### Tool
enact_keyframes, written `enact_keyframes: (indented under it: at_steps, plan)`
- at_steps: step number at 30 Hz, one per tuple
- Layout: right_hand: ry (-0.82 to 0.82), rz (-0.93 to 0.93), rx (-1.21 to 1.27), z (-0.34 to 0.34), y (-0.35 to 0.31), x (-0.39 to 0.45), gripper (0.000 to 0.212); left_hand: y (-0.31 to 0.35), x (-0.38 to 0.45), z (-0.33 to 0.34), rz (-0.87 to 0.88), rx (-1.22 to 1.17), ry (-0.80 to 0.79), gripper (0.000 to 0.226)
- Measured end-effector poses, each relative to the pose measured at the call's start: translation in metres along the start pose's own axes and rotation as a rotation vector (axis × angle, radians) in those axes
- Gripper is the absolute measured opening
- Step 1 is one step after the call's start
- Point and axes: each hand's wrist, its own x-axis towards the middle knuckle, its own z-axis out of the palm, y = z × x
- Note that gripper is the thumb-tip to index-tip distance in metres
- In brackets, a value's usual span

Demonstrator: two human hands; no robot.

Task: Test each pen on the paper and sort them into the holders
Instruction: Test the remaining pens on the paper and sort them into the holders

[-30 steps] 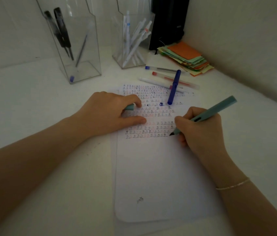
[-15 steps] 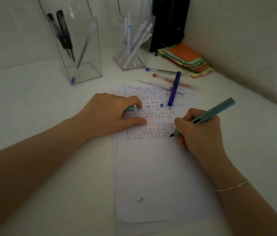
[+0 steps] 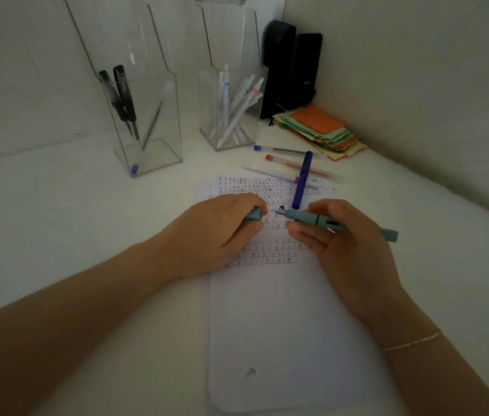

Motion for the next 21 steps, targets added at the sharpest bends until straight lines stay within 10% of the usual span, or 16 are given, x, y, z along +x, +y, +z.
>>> enact_keyframes:
  at_steps: [21]
  plan:
    - [-0.122, -0.042, -0.303, -0.0014, 0.006, -0.0025, 0.029, 0.0065, -0.0004, -0.0007, 0.154, -0.027, 0.002, 0.026]
